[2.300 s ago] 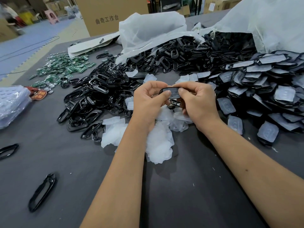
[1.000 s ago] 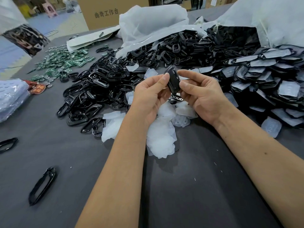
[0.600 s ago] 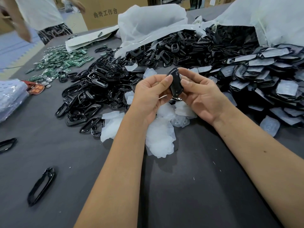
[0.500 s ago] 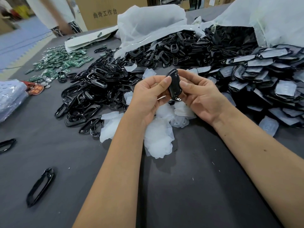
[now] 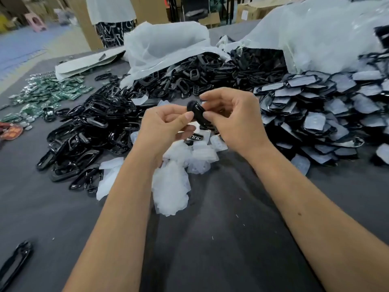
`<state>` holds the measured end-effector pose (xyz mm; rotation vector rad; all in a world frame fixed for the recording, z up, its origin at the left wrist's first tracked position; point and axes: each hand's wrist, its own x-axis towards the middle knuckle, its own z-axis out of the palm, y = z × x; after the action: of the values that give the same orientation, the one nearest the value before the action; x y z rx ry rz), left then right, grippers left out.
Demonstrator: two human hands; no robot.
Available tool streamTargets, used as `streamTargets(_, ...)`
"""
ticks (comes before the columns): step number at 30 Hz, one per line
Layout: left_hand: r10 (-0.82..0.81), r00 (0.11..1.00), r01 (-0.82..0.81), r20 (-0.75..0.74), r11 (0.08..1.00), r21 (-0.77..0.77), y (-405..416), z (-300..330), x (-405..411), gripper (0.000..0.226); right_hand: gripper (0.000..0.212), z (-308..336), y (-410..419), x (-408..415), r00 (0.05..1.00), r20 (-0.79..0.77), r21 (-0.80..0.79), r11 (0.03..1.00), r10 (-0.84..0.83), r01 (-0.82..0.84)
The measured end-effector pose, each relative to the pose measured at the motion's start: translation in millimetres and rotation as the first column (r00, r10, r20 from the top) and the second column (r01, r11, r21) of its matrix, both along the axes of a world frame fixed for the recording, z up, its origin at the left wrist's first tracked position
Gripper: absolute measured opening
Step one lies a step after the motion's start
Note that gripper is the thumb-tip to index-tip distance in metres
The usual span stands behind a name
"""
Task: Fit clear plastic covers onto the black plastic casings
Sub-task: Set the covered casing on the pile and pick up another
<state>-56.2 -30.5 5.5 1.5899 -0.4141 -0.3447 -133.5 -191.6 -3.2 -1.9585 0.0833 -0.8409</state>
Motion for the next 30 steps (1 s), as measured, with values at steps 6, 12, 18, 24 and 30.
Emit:
streamTargets(6, -0.115, 0.957, 0.064, 0.268, 0.979, 0.192, -81, 33, -6, 0.022, 0.035, 27, -50, -21, 0.945, 0.026, -0.543, 0.789, -0.325, 0.287)
streamTargets(12, -0.235, 0.818, 0.069, 0.524, 0.946, 0.317, -164, 34, -38, 0.040, 0.041, 48, -115, -44, 0.834, -0.003, -0.669, 0.621, -0.551, 0.408)
streamTargets(18, -0.381, 0.747, 0.090, 0.545, 0.870, 0.484, -191, 5, -48, 0.039, 0.037, 48, -144, -50, 0.791, -0.183, -0.747, 0.605, -0.583, 0.274)
streamTargets(24, -0.245, 0.802, 0.015, 0.544, 0.920, 0.392, -156, 7, -32, 0.030, 0.037, 56, -133, -42, 0.821, -0.137, -0.703, 0.638, -0.554, 0.313)
streamTargets(30, -0.078, 0.836, -0.234, 0.543, 0.845, 0.481, -104, 1, 9, 0.023, 0.035, 53, -73, -1, 0.911, -0.188, -0.682, 0.717, -0.366, 0.147)
